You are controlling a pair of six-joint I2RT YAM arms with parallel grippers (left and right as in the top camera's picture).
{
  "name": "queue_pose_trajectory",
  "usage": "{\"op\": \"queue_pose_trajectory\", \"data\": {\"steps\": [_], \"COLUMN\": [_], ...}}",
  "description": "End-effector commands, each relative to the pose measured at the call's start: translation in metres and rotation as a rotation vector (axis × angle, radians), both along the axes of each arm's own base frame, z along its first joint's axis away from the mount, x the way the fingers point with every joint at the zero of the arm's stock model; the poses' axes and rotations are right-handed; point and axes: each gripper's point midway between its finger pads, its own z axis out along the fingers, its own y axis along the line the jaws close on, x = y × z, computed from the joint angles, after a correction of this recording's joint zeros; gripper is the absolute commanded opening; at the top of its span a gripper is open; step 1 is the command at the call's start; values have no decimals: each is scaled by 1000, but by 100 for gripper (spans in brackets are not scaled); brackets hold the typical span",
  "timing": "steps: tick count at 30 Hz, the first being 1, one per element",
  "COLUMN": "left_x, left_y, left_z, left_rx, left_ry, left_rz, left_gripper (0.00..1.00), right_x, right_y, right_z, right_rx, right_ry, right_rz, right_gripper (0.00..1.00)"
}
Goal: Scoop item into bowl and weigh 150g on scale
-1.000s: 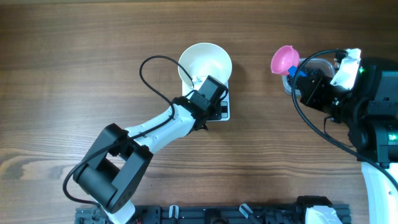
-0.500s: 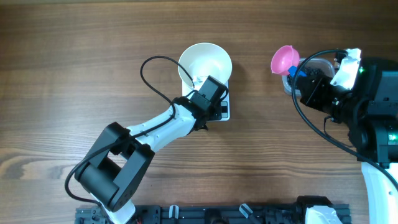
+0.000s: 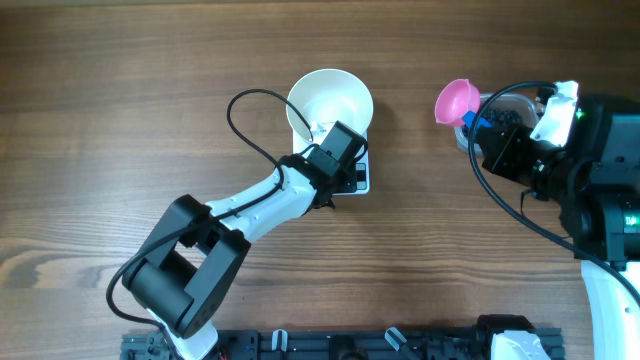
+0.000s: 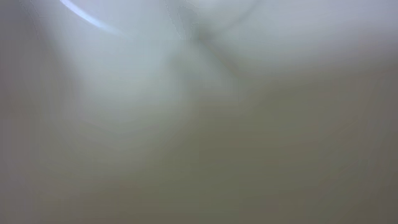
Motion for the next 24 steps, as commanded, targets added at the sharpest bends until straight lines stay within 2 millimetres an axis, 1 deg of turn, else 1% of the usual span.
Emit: {"op": "queue_pose_trajectory", "data": {"steps": [1, 2, 3, 4, 5, 6, 7, 8, 9, 10, 11, 12, 13, 14, 15, 16, 17, 18, 19, 20, 22, 24], "left_x": [-6, -5, -4, -3, -1, 0, -4, -11, -21, -29, -40, -50, -57, -61, -70, -78, -89, -99, -106, -108, -110, -106], "left_y": [10, 9, 7, 5, 2, 0, -5, -7, -7, -1, 19, 53, 83, 105, 140, 166, 189, 209, 219, 222, 224, 223], "left_z": [-16, -4, 12, 29, 50, 76, 116, 144, 178, 202, 232, 255, 266, 270, 273, 273, 272, 268, 263, 261, 255, 250], "left_rx": [44, 29, 5, -24, -59, -107, -189, -254, -329, -364, -391, -385, -364, -344, -298, -257, -218, -181, -161, -151, -136, -125], "left_ry": [39, 22, -4, -31, -68, -115, -175, -209, -251, -290, -345, -395, -425, -442, -462, -472, -477, -470, -451, -439, -415, -394], "left_rz": [14, 14, 13, 10, 8, 3, -18, -40, -68, -72, -51, 11, 78, 130, 222, 295, 363, 421, 456, 466, 471, 471], "left_gripper": [4, 4, 4, 4, 4, 4, 4, 4, 4, 4, 4, 4, 6, 12, 20, 22, 27, 48, 92, 100, 100, 100], "right_x": [2, 2, 2, 2, 2, 2, 2, 2, 2, 2, 1, 1, 1, 2, 3, 4, 7, 11, 16, 20, 28, 35], "right_y": [2, 2, 2, 2, 2, 2, 2, 2, 2, 2, 2, 2, 2, 2, 2, 2, 2, 1, 1, 1, 0, -3], "right_z": [10, 10, 10, 10, 10, 10, 10, 10, 10, 9, 8, 8, 8, 9, 10, 12, 15, 19, 25, 30, 41, 50], "right_rx": [-5, -5, -5, -5, -5, -5, -5, -5, -5, -5, -5, -5, -6, -6, -6, -6, -7, -9, -12, -12, -16, -29], "right_ry": [-28, -28, -28, -28, -28, -28, -28, -28, -26, -24, -19, -17, -20, -23, -30, -41, -56, -79, -115, -139, -200, -245], "right_rz": [22, 22, 22, 23, 22, 22, 22, 22, 22, 22, 23, 23, 23, 23, 22, 22, 22, 21, 19, 19, 19, 0], "right_gripper": [4, 4, 4, 4, 4, 4, 4, 4, 4, 4, 4, 5, 4, 4, 4, 4, 4, 4, 4, 4, 4, 4]}}
